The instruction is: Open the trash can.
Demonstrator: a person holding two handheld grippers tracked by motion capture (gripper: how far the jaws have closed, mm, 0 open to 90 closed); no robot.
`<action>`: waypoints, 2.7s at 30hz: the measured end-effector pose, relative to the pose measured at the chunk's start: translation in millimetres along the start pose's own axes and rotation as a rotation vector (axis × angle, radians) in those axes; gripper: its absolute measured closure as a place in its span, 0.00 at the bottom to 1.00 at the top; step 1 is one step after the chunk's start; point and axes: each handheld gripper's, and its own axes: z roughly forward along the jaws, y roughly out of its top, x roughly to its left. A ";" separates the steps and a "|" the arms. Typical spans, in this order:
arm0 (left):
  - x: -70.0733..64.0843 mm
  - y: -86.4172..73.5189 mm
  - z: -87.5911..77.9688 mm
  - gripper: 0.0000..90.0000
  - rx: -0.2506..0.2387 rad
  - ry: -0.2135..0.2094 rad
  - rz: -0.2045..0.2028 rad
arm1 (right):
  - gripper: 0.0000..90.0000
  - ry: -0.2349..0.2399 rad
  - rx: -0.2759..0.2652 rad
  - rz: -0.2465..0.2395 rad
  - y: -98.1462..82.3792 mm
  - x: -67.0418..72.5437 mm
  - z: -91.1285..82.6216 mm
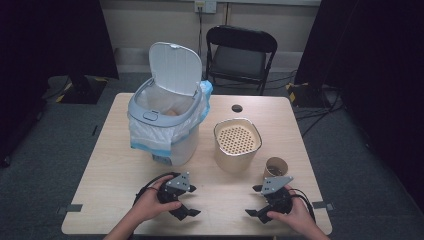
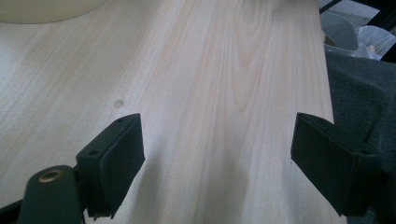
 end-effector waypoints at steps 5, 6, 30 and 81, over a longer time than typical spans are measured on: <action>-1.5 -1.9 4.1 0.19 0.014 0.005 0.027 | 0.16 -0.007 -0.006 0.012 -5.9 -2.1 -8.2; -1.4 -2.7 5.1 0.19 0.013 0.003 0.029 | 0.16 -0.009 -0.008 0.014 -7.4 -2.7 -9.9; 1.4 -17.0 14.8 0.15 -0.027 0.017 0.106 | 0.16 -0.150 -0.031 0.137 -48.7 -30.4 -44.5; 0.3 -16.2 16.6 0.08 -0.005 -0.005 0.127 | 0.18 -0.290 -0.317 0.275 -50.5 -75.2 -32.3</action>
